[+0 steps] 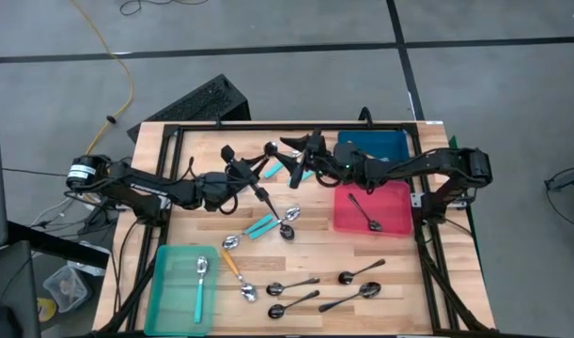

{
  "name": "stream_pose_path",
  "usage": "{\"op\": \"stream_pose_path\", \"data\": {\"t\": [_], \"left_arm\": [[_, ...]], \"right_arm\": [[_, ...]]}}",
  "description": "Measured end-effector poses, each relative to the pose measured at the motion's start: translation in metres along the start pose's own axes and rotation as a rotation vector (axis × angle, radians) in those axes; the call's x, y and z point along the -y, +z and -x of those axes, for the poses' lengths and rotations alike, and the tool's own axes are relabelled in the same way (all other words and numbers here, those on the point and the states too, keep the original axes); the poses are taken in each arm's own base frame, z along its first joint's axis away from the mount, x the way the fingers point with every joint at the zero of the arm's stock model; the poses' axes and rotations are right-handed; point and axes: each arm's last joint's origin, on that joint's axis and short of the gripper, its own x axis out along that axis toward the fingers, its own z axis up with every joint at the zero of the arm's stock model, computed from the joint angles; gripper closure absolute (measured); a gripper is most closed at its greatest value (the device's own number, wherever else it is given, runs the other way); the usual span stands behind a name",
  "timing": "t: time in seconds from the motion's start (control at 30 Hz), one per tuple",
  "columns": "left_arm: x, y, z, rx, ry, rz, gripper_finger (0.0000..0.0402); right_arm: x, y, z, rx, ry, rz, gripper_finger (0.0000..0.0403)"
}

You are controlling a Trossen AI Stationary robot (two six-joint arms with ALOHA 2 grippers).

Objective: Sort silverware by color (type)
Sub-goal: Put the yellow spoon into the blue bin

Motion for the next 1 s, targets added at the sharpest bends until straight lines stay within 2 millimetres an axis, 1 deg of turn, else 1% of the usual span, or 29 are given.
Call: {"op": "stream_pose_path", "data": {"t": [0.17, 0.57, 1.0], "left_arm": [[0.0013, -0.0009, -0.0012, 0.006, -0.030, 0.004, 0.0385], [-0.0011, 0.0058, -0.0043, 0.038, -0.030, 0.021, 0.0385], [-0.0007, 0.0029, -0.0052, 0.018, -0.055, -0.010, 0.0385]], "right_arm": [[0.0040, 0.0008, -0.0007, 0.001, -0.010, -0.023, 0.0143], [0.0039, 0.0015, -0.0008, 0.008, -0.009, -0.027, 0.0158], [0.0039, 0.0015, -0.0008, 0.008, -0.008, -0.026, 0.0158]]}}
